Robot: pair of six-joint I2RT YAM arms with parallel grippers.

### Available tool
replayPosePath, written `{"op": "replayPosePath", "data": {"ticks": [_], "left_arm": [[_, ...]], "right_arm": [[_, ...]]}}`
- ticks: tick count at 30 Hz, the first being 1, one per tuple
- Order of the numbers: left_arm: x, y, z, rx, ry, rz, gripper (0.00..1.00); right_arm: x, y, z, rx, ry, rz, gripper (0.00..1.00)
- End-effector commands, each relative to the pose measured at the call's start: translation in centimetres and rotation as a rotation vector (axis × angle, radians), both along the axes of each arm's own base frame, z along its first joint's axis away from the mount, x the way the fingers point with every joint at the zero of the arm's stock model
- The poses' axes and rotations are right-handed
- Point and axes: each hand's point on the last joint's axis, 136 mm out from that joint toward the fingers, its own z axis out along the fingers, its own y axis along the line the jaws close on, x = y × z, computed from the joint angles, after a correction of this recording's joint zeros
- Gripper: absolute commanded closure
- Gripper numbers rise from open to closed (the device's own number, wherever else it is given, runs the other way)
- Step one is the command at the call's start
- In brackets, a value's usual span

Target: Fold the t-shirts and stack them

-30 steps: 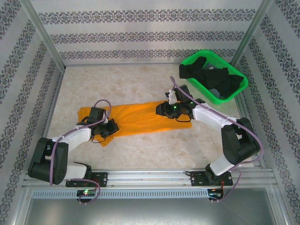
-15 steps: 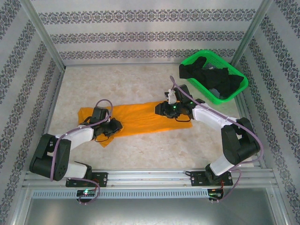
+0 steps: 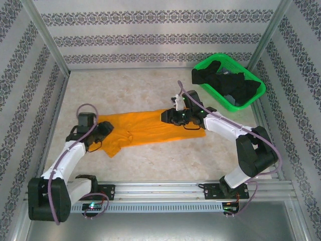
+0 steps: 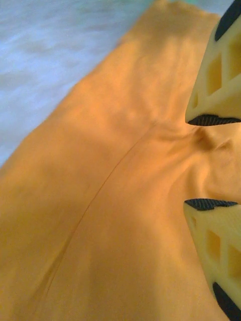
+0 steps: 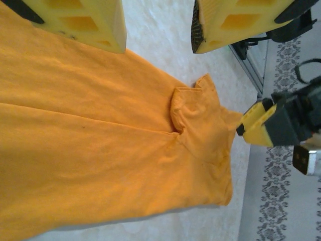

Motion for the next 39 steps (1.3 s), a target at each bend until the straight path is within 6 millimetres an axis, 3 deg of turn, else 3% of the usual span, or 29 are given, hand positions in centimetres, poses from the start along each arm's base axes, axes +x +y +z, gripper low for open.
{"op": "replayPosePath", "data": {"ticks": [1, 6, 13, 16, 25, 31, 39], "left_arm": [[-3.3, 3.0, -3.1, 0.035, 0.171, 0.091, 0.59], [-1.8, 5.7, -4.0, 0.047, 0.144, 0.129, 0.60], [-0.3, 7.0, -5.9, 0.057, 0.142, 0.110, 0.61], [0.4, 6.6, -6.0, 0.032, 0.125, 0.096, 0.64], [-0.6, 5.6, -5.3, -0.001, 0.115, 0.075, 0.75], [-2.1, 4.7, -5.6, -0.022, 0.147, 0.085, 0.74], [-2.6, 4.4, -5.7, -0.016, 0.163, 0.097, 0.74]], "right_arm": [[-1.0, 1.1, 1.2, 0.038, -0.054, 0.067, 0.59], [-1.4, 1.5, 0.9, 0.040, -0.044, 0.086, 0.59], [-1.4, 1.6, 0.8, 0.043, -0.035, 0.093, 0.59], [-1.3, 1.6, 0.7, 0.041, -0.032, 0.091, 0.59], [-0.9, 1.8, 0.4, 0.036, -0.022, 0.082, 0.59], [-0.4, 2.0, 0.4, 0.032, -0.023, 0.077, 0.59], [-0.2, 2.1, 0.7, 0.035, -0.022, 0.078, 0.59]]}}
